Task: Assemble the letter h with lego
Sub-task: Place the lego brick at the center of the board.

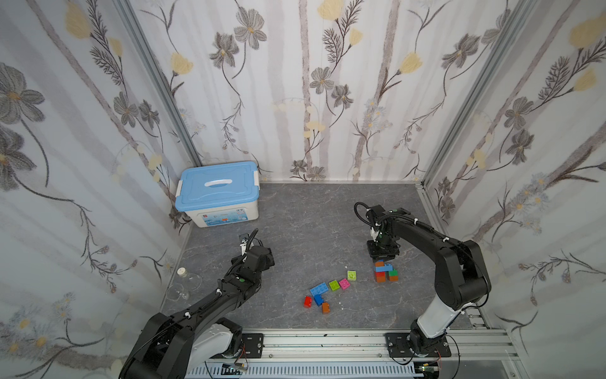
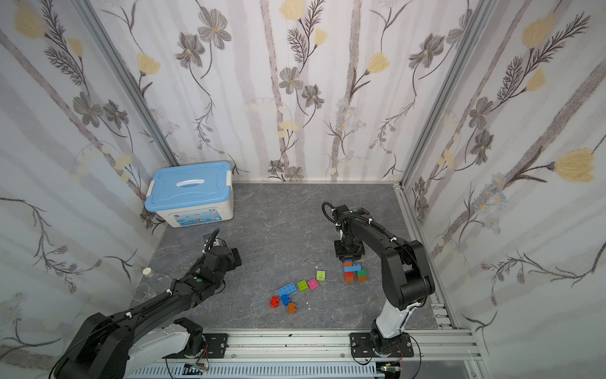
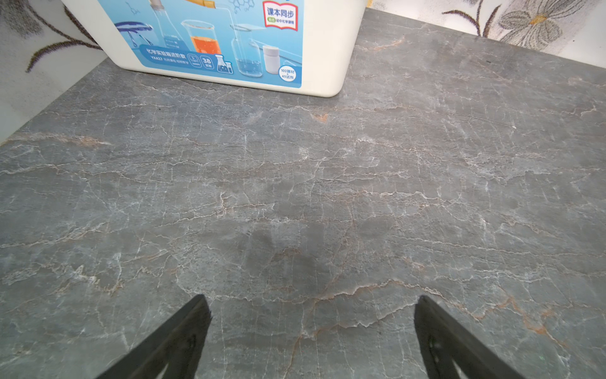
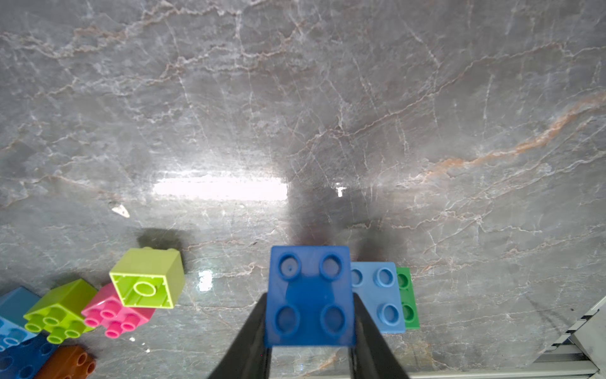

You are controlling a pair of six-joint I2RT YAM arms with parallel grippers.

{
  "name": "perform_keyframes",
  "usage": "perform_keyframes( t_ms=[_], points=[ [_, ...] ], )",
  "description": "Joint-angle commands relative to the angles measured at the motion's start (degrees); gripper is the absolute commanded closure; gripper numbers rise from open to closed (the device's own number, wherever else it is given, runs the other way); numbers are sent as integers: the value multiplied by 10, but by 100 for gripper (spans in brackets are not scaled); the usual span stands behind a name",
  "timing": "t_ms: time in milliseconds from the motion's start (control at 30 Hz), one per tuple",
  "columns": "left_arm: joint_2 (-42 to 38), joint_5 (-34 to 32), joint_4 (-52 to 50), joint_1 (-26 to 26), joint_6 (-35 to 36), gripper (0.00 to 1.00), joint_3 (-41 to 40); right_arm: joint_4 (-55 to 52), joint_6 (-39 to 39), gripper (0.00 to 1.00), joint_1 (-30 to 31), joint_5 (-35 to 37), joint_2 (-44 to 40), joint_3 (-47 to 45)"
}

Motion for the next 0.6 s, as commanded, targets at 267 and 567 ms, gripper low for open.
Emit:
perform_keyframes(
  t_ms=[267, 567],
  points=[
    [-2, -9, 0, 1, -3, 0, 2, 43, 15, 64, -3, 22, 51, 3],
    [-1, -10, -1, 0, -2, 0, 2, 57, 18, 62, -3, 24, 57, -8]
  ],
)
